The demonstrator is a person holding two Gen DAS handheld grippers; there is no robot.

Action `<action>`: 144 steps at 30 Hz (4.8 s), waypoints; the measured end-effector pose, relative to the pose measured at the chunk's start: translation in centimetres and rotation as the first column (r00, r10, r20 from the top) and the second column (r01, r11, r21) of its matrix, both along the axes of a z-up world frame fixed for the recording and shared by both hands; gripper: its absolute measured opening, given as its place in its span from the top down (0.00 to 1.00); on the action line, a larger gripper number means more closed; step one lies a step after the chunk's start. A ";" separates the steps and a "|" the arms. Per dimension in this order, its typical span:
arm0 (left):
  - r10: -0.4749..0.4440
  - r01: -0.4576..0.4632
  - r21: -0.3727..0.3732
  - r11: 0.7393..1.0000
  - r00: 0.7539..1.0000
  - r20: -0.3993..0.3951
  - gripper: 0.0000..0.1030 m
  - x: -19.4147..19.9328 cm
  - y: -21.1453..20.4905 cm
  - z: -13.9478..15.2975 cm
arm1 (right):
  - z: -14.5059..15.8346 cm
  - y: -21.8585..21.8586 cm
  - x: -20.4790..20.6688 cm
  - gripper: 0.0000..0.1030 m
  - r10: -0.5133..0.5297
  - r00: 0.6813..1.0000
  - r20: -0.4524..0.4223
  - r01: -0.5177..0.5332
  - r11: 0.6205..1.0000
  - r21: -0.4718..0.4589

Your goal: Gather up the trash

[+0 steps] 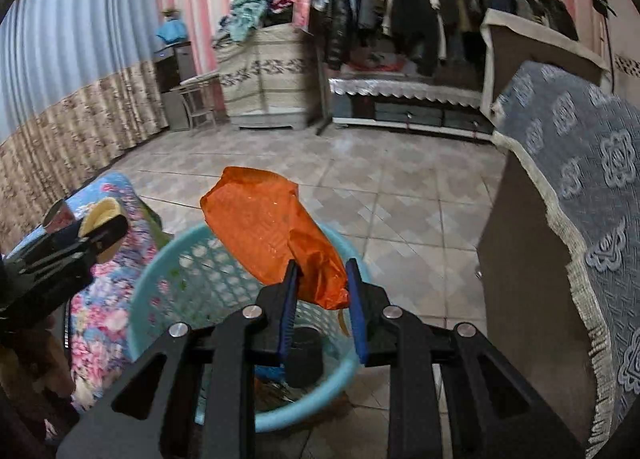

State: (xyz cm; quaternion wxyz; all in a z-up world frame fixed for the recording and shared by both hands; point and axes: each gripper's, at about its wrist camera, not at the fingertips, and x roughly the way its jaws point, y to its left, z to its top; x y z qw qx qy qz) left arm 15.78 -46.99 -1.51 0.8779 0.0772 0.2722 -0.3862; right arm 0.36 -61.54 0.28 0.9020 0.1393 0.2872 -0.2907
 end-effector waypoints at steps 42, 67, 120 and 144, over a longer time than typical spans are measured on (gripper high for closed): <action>0.588 -0.585 -0.065 0.808 0.797 0.140 0.05 -7.9 37.4 8.1 | 4.0 17.6 5.9 0.04 0.302 0.943 0.141 -0.297 0.953 -0.054; 0.717 -0.713 -0.085 0.696 0.689 0.102 0.05 -14.0 45.2 1.8 | 0.5 37.2 0.1 0.04 0.603 0.764 0.228 -0.581 0.798 -0.162; 0.693 -0.684 -0.108 0.721 0.708 0.138 0.05 -15.3 44.7 2.2 | 0.4 37.9 -0.8 0.04 0.608 0.759 0.233 -0.572 0.794 -0.207; 0.704 -0.694 -0.122 0.710 0.697 0.139 0.05 -15.3 44.9 2.2 | 0.6 37.7 -0.8 0.04 0.606 0.760 0.235 -0.569 0.795 -0.211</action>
